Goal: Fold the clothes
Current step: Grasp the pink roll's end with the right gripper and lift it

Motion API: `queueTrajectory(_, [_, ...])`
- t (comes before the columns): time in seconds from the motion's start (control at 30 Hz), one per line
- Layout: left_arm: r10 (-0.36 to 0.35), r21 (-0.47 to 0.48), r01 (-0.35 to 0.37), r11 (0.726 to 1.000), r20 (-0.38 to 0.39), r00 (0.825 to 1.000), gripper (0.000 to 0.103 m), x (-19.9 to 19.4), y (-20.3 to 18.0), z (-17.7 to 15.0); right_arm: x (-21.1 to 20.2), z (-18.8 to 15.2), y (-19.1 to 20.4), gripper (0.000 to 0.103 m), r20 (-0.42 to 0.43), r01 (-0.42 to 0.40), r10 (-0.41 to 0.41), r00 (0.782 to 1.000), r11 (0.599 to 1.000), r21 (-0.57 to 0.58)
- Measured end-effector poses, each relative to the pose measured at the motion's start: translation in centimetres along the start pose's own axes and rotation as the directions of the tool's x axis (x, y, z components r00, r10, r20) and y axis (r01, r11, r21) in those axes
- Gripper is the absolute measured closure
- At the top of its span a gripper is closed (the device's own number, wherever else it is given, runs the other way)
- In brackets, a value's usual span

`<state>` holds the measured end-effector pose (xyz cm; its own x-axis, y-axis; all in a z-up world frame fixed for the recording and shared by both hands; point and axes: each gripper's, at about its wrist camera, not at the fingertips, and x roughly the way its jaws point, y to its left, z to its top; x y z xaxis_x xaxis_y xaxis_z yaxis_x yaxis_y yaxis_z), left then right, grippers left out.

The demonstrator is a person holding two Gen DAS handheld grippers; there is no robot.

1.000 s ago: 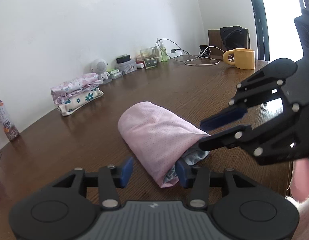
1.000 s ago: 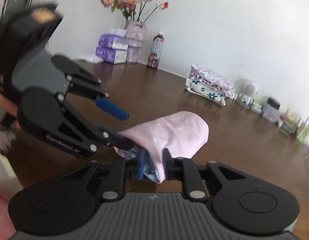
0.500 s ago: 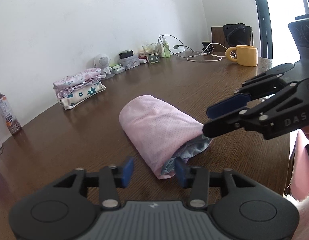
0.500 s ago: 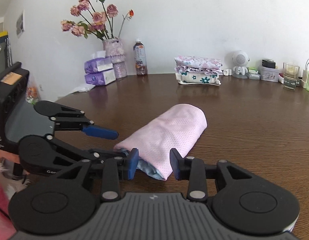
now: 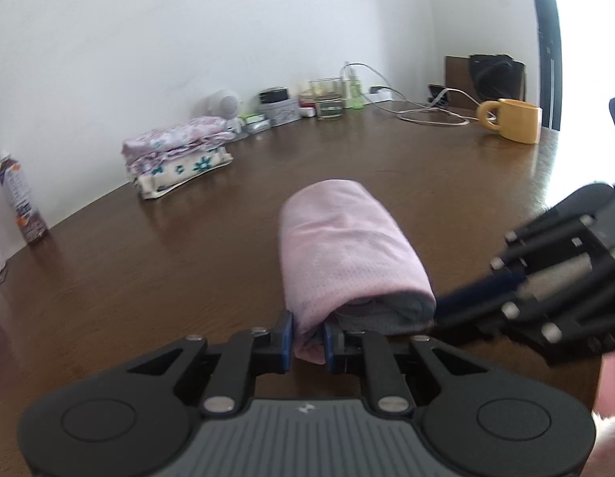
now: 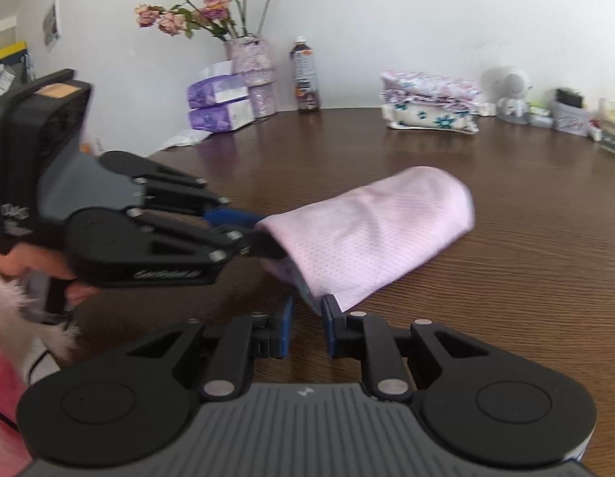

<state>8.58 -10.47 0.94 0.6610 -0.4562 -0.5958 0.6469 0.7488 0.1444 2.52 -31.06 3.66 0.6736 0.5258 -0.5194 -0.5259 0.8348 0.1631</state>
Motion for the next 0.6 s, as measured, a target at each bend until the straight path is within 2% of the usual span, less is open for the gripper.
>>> queueTrajectory(0.1, [-0.013,-0.062,0.012,0.998,-0.019,1.000,0.089,0.8,2.8,0.4,0.8,0.3,0.5,0.086,-0.001,-0.039,0.039,0.999,0.999,0.016])
queueTrajectory(0.23, [0.005,-0.127,-0.011,0.992,-0.047,0.999,0.086,1.0,5.3,0.6,1.8,0.7,1.1,0.083,-0.002,-0.092,0.092,0.996,0.995,0.037])
queueTrajectory(0.27, [0.007,-0.146,-0.014,0.989,-0.047,0.999,0.081,0.5,5.7,0.4,1.7,1.0,0.4,0.081,0.004,-0.084,0.084,0.996,0.995,0.045])
queueTrajectory(0.3, [-0.001,-0.172,-0.006,0.985,-0.043,0.999,0.067,-0.1,6.0,0.1,1.6,1.4,-0.7,0.077,0.013,-0.065,0.064,0.998,0.996,0.054])
queueTrajectory(0.33, [-0.024,-0.211,0.017,0.977,-0.029,0.999,0.057,-0.8,6.2,-0.2,1.4,1.8,-1.8,0.070,0.021,-0.046,0.045,0.999,0.997,0.064])
queueTrajectory(0.4, [-0.074,-0.290,0.071,0.954,0.002,0.997,0.051,-2.1,6.6,-0.7,1.0,2.6,-3.9,0.066,0.038,-0.008,0.005,0.999,0.996,0.084])
queueTrajectory(0.5, [-0.188,-0.412,0.196,0.890,0.058,0.980,0.042,-2.8,6.1,-0.7,0.4,3.8,-7.2,0.065,0.062,0.048,-0.055,0.997,0.992,0.115])
queueTrajectory(0.57, [-0.216,-0.464,0.227,0.856,0.077,0.973,0.039,-2.5,5.4,-0.6,0.0,4.6,-9.3,0.060,0.077,0.084,-0.095,0.993,0.987,0.136])
queueTrajectory(0.6, [-0.220,-0.484,0.231,0.844,0.081,0.972,0.039,-2.3,5.0,-0.4,0.3,5.1,-10.4,0.060,0.080,0.074,-0.087,0.993,0.986,0.152])
